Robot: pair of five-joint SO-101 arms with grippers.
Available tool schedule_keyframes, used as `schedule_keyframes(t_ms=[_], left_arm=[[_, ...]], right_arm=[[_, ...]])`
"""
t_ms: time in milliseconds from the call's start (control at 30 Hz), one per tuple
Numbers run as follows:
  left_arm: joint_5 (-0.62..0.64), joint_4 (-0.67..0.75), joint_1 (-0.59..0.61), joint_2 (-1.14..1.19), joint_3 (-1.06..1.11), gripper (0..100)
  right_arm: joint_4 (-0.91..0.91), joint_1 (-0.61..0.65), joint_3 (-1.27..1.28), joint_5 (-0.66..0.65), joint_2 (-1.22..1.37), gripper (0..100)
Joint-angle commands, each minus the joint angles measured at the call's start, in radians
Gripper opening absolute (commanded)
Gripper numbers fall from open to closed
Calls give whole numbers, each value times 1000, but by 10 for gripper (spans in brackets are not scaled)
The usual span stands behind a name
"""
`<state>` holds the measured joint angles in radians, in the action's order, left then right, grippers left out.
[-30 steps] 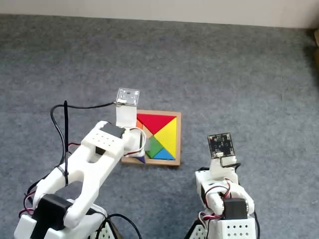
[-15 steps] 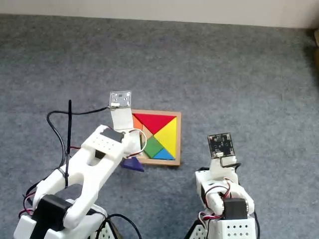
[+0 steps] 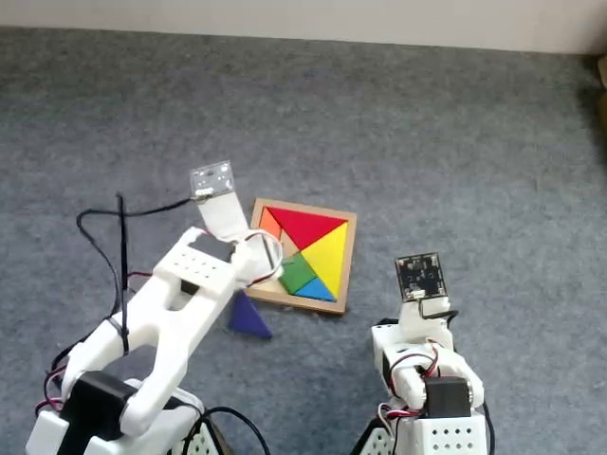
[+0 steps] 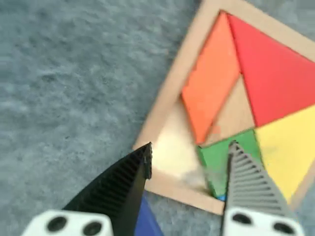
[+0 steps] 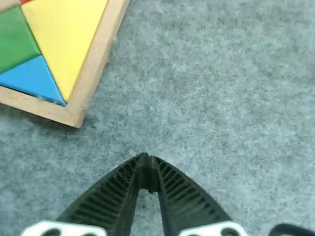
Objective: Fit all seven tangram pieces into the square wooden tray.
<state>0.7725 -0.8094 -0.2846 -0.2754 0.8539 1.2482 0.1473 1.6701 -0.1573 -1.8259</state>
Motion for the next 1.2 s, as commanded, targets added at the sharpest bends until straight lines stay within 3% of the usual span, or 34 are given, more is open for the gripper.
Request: schedule_keyframes(t_ms=[0, 367, 567, 733, 1167], left_arm=[[8, -120, -12, -36, -111, 280], [5, -450, -18, -38, -245, 280], [-9, -520, -18, -33, -228, 281], [-75, -514, -44, -28, -143, 282], [-78, -135, -42, -27, 147, 280]], right_arm=[[8, -7, 150, 3, -21, 5], [8, -8, 150, 3, -21, 5], [8, -4, 150, 3, -21, 5], [8, -4, 150, 3, -21, 5], [8, -4, 150, 3, -21, 5]])
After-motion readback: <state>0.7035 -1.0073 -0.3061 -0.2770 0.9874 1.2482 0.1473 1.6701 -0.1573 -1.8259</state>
